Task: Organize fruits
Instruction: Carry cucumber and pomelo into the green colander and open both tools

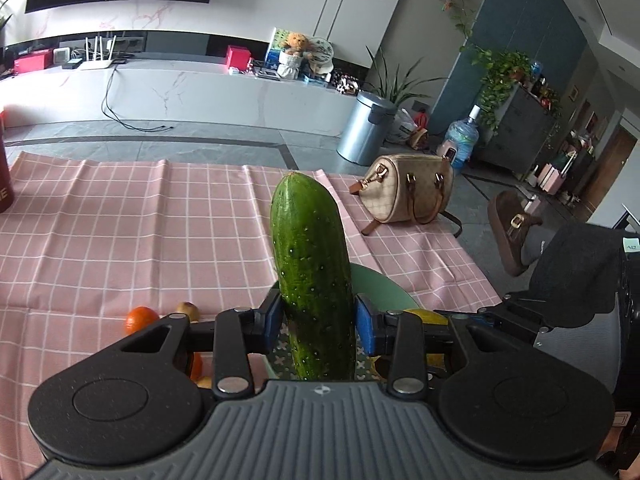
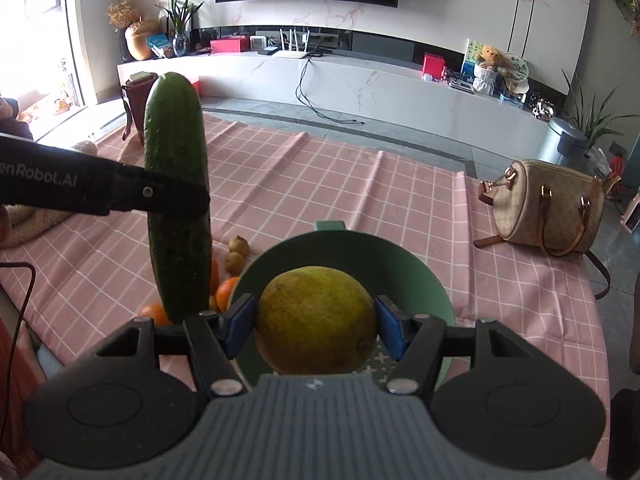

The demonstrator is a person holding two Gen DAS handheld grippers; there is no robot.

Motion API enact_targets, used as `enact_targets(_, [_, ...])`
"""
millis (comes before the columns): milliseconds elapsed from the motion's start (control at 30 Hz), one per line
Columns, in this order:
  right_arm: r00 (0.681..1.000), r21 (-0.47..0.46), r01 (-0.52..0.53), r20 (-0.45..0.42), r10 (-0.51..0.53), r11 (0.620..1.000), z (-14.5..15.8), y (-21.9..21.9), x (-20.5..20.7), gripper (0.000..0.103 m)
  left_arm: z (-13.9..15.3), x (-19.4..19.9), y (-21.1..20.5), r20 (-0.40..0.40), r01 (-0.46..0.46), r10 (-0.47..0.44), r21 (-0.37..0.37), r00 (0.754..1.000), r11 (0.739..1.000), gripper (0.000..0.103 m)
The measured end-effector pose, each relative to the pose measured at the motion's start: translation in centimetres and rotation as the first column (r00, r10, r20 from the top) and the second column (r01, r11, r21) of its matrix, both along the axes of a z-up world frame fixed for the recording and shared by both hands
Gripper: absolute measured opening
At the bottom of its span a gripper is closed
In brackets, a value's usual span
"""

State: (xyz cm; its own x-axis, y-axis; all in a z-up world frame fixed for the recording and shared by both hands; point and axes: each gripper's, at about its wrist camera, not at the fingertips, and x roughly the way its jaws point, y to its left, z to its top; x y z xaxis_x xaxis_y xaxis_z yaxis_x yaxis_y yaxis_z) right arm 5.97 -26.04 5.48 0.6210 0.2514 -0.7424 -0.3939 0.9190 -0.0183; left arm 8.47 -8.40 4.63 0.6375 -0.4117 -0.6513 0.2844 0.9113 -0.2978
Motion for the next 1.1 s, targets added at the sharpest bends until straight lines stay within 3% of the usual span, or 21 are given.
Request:
enact_targets(367, [0.977,-0.087,-0.104,-0.196,0.086,0.991,-5.0,-2.6,4.3,0.061,-4.4,2.9,-4.5,-0.139,0.123,-0.106,0.123,0.985,0.985,0.043])
enact_targets(600, [0.948,-0.110,-0.203,-0.269,0.167,0.973,-7.4,-2.1,6.1,0.061,-6.9,4.6,-5.7,-0.220,0.177,-0.144,0.137,0.965,0.975,0.043])
enact_targets(1000, [0.915,-0.145,-0.299,-0.325,0.241,0.943,-9.7,-1.2,8.2,0.061,-9.5,6.9,-6.0,-0.283,0.209,-0.166,0.129,0.945,0.970,0.044])
enact_targets(1100, [0.911,-0.131,-0.306,-0.327,0.251,0.943,-9.7,-1.3,8.7,0.062,-9.7,7.2,-6.4,-0.270,0.213,-0.164,0.162,0.949,0.964,0.044])
